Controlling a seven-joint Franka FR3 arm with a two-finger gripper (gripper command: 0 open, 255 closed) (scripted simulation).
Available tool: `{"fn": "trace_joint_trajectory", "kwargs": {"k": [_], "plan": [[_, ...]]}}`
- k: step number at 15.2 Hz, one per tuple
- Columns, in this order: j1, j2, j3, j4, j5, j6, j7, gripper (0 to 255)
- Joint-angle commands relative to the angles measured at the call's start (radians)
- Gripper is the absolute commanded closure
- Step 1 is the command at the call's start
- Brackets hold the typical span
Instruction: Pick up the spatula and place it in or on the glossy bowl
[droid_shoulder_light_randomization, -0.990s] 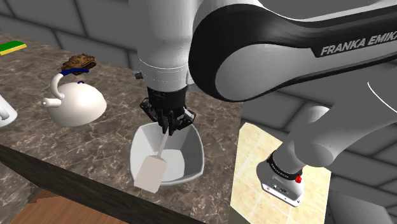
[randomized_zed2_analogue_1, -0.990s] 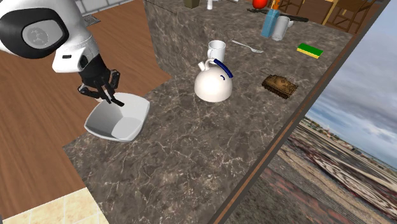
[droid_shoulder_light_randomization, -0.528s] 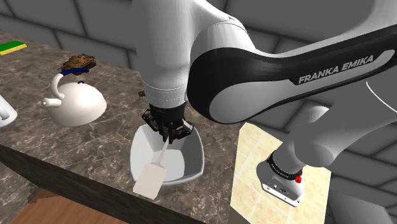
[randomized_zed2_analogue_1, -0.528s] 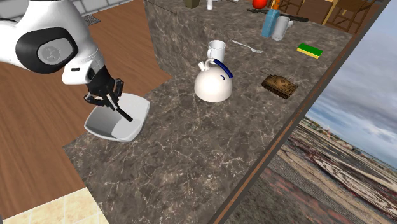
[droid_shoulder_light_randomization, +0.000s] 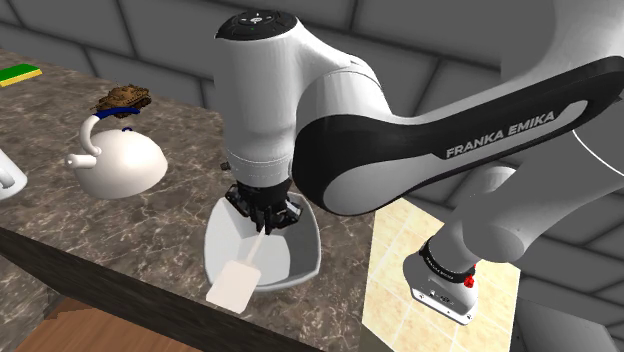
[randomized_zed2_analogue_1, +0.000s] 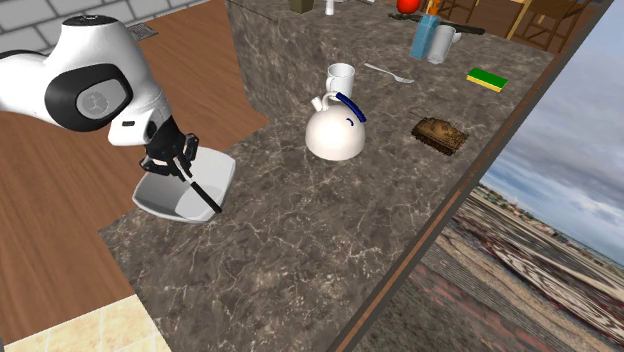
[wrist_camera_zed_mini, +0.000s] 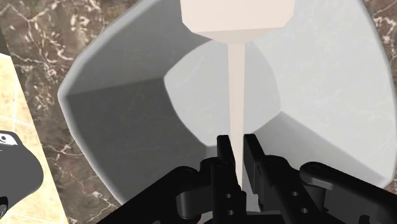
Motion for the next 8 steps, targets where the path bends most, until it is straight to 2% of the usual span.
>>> {"fn": "trace_joint_trajectory", "kwargs": {"k": [1,5,6,8], "plan": [[0.0,0.001,0.0,-0.001,0.0,0.002,0.0,255],[0.0,0.001,0.0,-0.001,0.0,0.002,0.0,255],[0.0,0.001,0.0,-0.001,0.0,0.002,0.0,0],[0.0,0.001,0.0,-0.001,0.0,0.002,0.0,0]]}}
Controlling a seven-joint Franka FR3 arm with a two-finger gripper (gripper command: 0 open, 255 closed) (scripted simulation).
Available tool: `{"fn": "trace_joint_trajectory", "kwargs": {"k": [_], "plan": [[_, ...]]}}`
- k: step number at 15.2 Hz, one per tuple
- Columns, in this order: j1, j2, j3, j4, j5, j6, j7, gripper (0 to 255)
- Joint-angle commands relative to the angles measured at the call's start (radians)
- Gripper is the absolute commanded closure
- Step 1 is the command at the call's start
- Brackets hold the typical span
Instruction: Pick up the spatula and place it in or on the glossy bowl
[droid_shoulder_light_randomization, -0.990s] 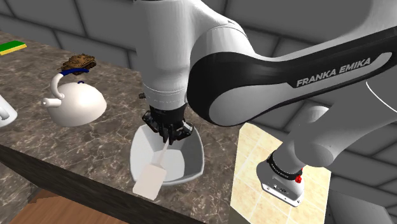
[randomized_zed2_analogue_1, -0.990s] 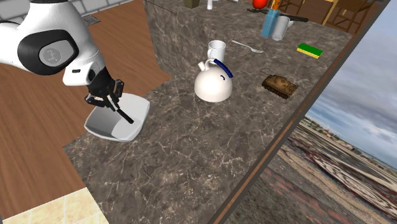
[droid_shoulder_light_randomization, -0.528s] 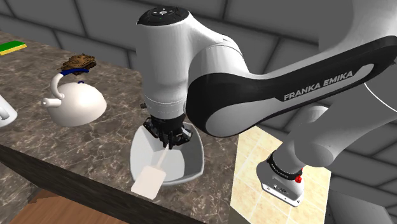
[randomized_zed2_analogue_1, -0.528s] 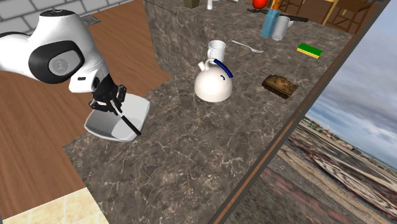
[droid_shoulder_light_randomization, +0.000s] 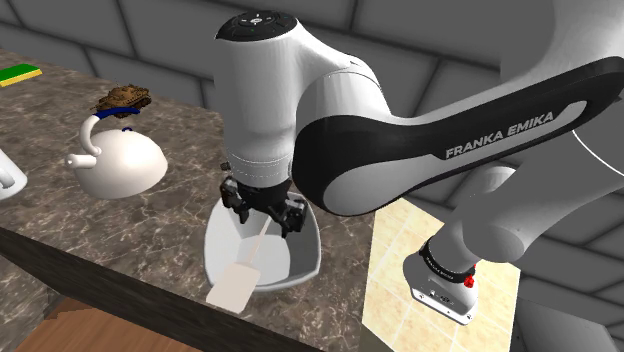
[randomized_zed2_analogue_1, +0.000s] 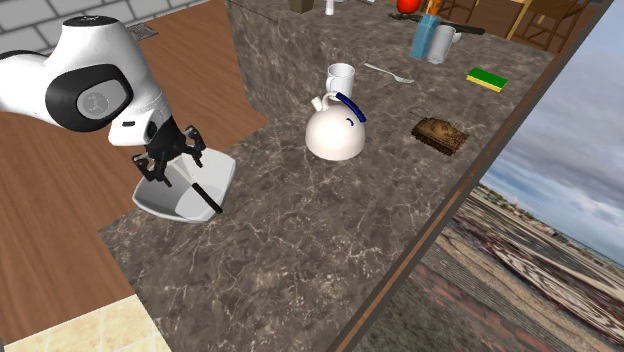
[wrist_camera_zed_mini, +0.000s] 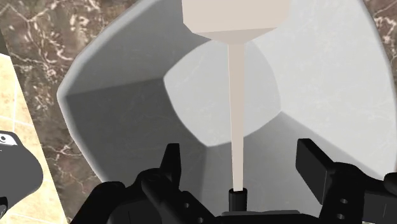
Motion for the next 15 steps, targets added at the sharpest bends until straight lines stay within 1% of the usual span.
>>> {"fn": "trace_joint_trajectory", "kwargs": {"k": [1,3,7,15], "plan": [[0.0,0.0,0.0,0.0,0.0,0.0,0.0,0],[0.0,0.0,0.0,0.0,0.0,0.0,0.0,0],[0.001,-0.029,-0.017,0.106,0.011,-0.129,-0.011,0],[0.001,-0.029,-0.017,0.105,0.011,-0.129,-0.011,0]]}}
